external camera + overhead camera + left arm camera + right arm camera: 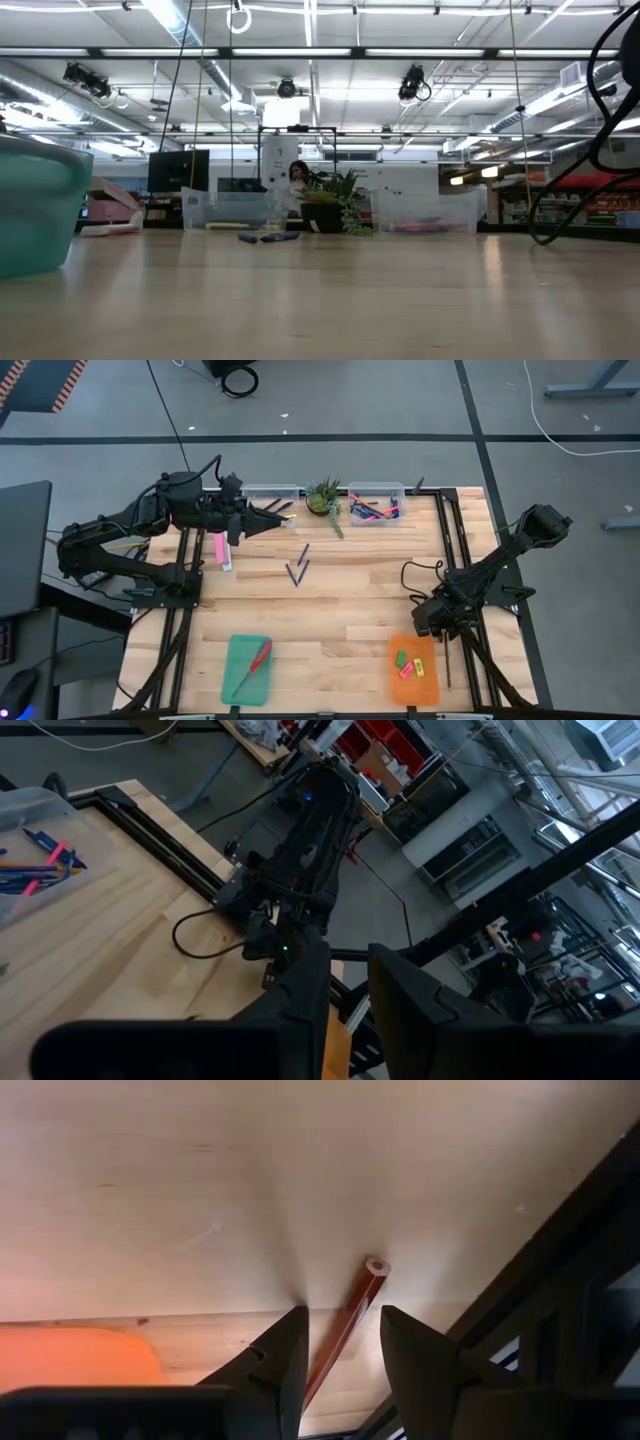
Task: Sort crayons/erasers/pens/pencils in bins
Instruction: Put the brown pencil into the right transparent bin
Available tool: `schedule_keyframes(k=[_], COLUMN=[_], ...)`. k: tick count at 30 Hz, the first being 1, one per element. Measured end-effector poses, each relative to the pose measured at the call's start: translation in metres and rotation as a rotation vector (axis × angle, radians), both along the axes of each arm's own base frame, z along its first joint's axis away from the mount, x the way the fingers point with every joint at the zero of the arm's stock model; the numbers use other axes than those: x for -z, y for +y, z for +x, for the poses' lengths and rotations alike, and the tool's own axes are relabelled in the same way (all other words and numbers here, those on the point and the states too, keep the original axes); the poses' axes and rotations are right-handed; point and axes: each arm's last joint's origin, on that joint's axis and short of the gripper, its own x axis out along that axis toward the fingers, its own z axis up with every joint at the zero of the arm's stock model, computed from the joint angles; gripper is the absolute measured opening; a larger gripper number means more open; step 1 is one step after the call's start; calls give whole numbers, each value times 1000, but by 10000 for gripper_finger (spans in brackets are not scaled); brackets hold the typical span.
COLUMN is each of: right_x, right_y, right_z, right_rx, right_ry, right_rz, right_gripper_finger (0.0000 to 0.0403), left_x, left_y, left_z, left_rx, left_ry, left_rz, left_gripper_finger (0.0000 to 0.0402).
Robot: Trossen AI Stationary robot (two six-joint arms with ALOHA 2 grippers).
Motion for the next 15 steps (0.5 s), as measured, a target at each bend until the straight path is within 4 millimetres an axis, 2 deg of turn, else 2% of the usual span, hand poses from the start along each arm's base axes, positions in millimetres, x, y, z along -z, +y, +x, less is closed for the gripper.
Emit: schedule_keyframes(k=[6, 15], right_x=[0, 1], right_y=[-1, -2], right_z=[0, 0], right_rx=[-27, -76], right_ry=[-33, -68], right_rz=[-24, -57], right_gripper_finger=[117, 37], left_x=[0, 0], left_y=[0, 0], left_z=[0, 0], left_rx=[0, -3], left_ry=[0, -1], left_rz=[0, -19], left_gripper_finger=[75, 72])
